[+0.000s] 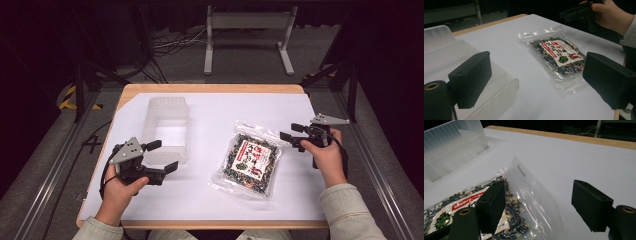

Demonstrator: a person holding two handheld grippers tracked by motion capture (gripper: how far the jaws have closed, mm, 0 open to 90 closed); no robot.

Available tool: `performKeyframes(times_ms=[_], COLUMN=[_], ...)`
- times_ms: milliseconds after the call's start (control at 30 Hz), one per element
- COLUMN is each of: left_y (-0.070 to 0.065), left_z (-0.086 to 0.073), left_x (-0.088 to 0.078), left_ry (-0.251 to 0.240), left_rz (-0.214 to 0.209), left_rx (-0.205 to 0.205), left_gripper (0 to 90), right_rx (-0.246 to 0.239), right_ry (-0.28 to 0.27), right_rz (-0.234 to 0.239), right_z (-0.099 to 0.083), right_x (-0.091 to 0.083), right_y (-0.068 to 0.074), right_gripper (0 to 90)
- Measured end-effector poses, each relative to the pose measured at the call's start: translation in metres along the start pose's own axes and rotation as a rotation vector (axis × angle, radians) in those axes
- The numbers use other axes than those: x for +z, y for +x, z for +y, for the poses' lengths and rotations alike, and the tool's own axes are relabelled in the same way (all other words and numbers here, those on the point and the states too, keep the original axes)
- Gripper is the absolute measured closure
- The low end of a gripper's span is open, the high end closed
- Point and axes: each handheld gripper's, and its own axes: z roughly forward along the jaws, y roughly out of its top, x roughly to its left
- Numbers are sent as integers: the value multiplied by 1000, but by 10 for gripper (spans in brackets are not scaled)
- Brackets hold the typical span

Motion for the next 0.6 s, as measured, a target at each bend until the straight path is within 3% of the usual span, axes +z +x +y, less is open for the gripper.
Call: performKeyframes(times_ms=[167,367,600], left_y=[1,-1,-1], left_z=[-1,-4,-10], left_x=[0,-4,-9], left_ry=[-2,7,6], left_rz=[9,15,35], left_rx=[-4,4,-22], left_gripper=[92,90,88], right_rx=[24,34,62], right_ry=[-4,45,73], right_rz=[-5,-7,3], right_z=[-5,-14,-19], right_x=[6,17,24], right_y=[-2,-4,-11], right_gripper=[284,295,318])
